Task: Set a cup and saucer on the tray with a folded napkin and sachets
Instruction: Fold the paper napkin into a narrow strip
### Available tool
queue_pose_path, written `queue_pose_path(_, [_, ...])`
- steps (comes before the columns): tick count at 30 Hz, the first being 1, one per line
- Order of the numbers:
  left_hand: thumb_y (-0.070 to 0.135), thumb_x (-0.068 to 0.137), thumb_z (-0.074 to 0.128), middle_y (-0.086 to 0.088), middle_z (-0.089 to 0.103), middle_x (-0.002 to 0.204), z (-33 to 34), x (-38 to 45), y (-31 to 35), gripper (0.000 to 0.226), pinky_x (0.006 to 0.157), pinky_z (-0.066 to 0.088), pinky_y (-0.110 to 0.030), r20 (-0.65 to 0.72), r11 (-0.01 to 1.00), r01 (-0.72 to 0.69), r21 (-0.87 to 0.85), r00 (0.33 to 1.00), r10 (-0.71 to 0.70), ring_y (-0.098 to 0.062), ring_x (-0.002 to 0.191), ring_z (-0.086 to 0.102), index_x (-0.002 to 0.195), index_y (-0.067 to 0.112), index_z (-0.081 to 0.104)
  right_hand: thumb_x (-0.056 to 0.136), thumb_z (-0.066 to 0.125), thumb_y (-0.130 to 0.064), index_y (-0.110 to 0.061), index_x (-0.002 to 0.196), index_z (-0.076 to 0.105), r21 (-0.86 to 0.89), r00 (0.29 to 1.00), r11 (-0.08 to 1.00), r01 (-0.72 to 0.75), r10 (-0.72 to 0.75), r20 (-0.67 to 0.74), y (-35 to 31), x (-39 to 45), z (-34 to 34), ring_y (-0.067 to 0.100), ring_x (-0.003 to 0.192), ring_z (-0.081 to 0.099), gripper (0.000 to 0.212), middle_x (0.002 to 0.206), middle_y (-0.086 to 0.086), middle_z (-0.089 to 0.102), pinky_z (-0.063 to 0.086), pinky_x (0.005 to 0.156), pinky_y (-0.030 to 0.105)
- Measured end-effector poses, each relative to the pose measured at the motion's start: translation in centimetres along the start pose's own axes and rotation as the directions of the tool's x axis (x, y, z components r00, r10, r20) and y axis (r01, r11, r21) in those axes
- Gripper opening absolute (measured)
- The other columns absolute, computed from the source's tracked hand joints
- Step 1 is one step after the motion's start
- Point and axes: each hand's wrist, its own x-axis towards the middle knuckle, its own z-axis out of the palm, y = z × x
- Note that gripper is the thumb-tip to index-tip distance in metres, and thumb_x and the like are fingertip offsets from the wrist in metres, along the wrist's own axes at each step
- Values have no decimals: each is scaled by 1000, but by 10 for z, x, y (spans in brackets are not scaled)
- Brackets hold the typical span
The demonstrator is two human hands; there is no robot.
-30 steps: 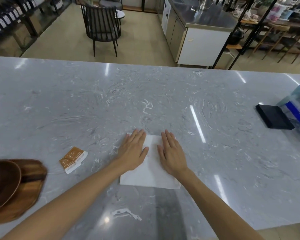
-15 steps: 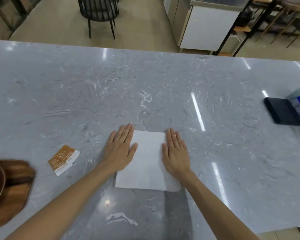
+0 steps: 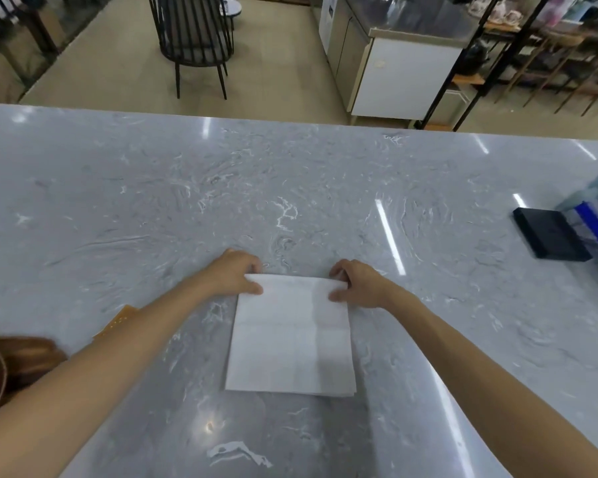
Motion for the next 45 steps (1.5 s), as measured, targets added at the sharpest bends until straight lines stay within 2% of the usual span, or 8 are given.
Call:
queue_pose_path(6, [18,78,84,14,60,66,-20,-17,-8,21,64,40,-22,34,968,-51,-247,998,61,7,59,53,72,27,66,88,78,-33,-16,97,68,159,999,986,49,-48,-14,-1,-10,-18,9,74,57,21,90,-6,62,42,69,23])
queue_pose_path(15, [33,80,83,1,79,82,-90,-103,22,9,83,57,-42,-274,929,-97,-356,962,-5,-20,80,75,84,29,76,86,80,-34,-29,85,74,236,909,917,320,-227,-351,-47,-68,-79,10,81,66,7,90,-3,73,52,77,25])
queue_pose_path(18, [28,81,82,5,77,81,-110,-127,37,7,80,57,-39,-426,944,-148,-296,905,8,-17,79,74,82,28,76,84,80,-38,-39,85,75,186,830,902,389,-256,-496,-65,-85,-92,6,82,66,5,91,-17,74,44,66,10])
queue_pose_path(25, [22,81,82,16,76,82,-86,-179,37,13,77,56,-26,-549,949,-221,-224,834,65,-4,79,73,83,33,77,79,80,-43,-41,94,80,114,694,890,442,-258,-672,-72,-124,-48,10,59,68,15,87,-12,78,51,59,12])
queue_pose_path(28, [20,83,81,15,78,84,-35,-198,24,14,76,57,-37,-485,969,-175,-177,872,69,-13,78,75,88,33,78,80,85,-22,-30,98,81,163,717,899,407,-203,-667,-63,-140,9,5,75,72,20,90,-11,75,59,66,20])
queue_pose_path(34, [17,84,79,29,75,93,57,-250,1,22,86,55,-25,-340,947,-125,-297,940,18,9,89,69,90,38,77,81,84,-10,-43,97,76,284,810,890,357,-143,-569,-52,-198,109,-2,89,70,37,93,-22,73,56,66,15])
queue_pose_path(38, [11,84,79,23,77,91,78,-274,-5,29,84,51,-9,-343,894,-129,-429,939,-29,5,88,72,89,39,77,87,77,-19,-43,102,76,386,834,853,351,-97,-544,-59,-219,124,2,95,71,28,106,-24,73,55,71,11])
queue_pose_path(45, [25,83,77,8,80,93,56,-231,-21,9,81,54,-14,-398,719,-134,-682,893,-211,-5,89,75,89,31,76,93,73,-20,-37,118,68,595,837,721,356,36,-545,-78,-168,99,4,93,72,30,94,-17,75,55,78,13])
